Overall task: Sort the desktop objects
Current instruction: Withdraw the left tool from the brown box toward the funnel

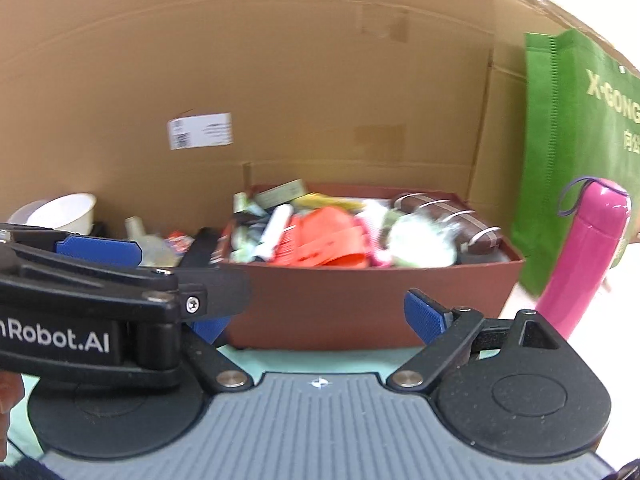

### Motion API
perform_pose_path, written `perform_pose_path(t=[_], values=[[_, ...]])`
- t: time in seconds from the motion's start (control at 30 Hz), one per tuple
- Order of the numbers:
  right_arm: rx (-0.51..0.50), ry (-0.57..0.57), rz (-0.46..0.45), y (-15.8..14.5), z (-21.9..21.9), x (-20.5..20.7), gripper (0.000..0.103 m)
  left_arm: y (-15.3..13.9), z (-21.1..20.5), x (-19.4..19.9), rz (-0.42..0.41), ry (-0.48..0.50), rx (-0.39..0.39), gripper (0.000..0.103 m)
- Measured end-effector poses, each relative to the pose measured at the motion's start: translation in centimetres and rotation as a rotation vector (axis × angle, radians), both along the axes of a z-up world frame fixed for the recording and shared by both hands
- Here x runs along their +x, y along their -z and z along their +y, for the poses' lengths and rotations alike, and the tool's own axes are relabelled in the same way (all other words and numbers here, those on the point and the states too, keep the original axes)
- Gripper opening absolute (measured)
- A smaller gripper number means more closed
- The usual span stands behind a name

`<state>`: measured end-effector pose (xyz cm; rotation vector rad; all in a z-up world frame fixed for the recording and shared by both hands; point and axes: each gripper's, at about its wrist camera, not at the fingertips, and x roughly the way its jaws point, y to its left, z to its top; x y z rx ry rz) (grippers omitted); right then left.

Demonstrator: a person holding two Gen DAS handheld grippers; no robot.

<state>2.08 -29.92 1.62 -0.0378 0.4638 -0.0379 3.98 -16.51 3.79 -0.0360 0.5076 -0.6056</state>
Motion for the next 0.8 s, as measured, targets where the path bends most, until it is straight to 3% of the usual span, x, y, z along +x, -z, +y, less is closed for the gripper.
perform_pose_path(t=[0.37, 0.8], values=[[-0.010, -0.097, 0.035, 0.0, 6.2, -2.5, 0.094, -0.1, 5.6, -3.7, -0.023, -0.133, 0.046, 0.098], [-0.059, -0.210, 0.065, 1.3, 11.2, -3.2, 0.094, 1.6, 9.6, -3.0, 0.055, -0.234, 0.056, 0.098]])
